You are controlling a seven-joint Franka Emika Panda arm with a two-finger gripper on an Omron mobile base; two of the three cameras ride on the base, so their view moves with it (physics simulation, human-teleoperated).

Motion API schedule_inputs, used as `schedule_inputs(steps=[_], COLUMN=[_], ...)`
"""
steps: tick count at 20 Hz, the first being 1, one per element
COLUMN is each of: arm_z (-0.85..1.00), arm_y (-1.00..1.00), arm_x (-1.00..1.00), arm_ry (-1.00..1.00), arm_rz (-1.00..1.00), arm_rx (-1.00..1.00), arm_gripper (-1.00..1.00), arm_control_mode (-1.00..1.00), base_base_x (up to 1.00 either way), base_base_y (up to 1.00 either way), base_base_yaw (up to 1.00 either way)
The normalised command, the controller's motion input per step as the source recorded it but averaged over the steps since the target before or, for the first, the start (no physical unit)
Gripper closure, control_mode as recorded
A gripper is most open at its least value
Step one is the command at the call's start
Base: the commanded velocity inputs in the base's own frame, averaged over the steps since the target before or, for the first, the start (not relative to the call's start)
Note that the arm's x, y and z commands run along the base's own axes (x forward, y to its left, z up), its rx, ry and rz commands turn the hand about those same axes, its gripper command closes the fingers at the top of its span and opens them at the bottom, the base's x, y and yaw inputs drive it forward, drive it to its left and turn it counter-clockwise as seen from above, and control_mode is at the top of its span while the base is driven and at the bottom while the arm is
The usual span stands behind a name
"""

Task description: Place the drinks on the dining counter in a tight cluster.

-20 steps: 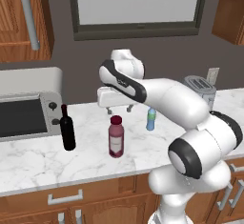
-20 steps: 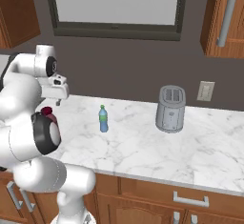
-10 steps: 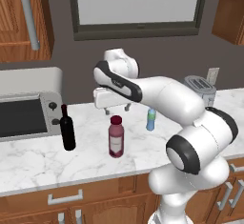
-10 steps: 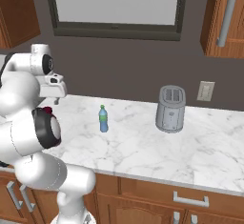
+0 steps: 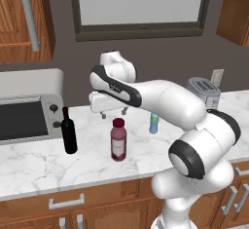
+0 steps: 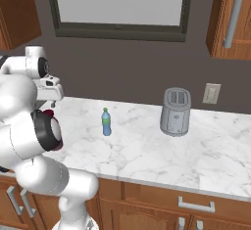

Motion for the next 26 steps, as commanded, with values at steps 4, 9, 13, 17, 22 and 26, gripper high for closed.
schedule_inputs(steps=[4, 9, 13, 17, 22, 26], arm_z=[-0.22, -0.07, 0.00, 0.00, 0.00, -0.05], arm_y=[0.00, -0.04, -0.11, -0.13, -0.01, 0.00], arm_x=[0.00, 0.00, -0.01, -0.09, -0.01, 0.00], arm_ry=[-0.08, -0.11, -0.03, 0.00, 0.00, 0.00], arm_rz=[0.00, 0.00, 0.00, 0.00, 0.00, 0.00], arm_rx=[0.00, 0.00, 0.00, 0.00, 0.00, 0.00], arm_gripper=[-1.00, -1.00, -1.00, -1.00, -1.00, -1.00], arm_control_mode=[-1.00, -1.00, -1.00, -1.00, -1.00, -1.00], base_base_x=[0.00, 0.00, 0.00, 0.00, 0.00, 0.00], base_base_y=[0.00, 0.00, 0.00, 0.00, 0.00, 0.00], base_base_yaw=[0.00, 0.00, 0.00, 0.00, 0.00, 0.00])
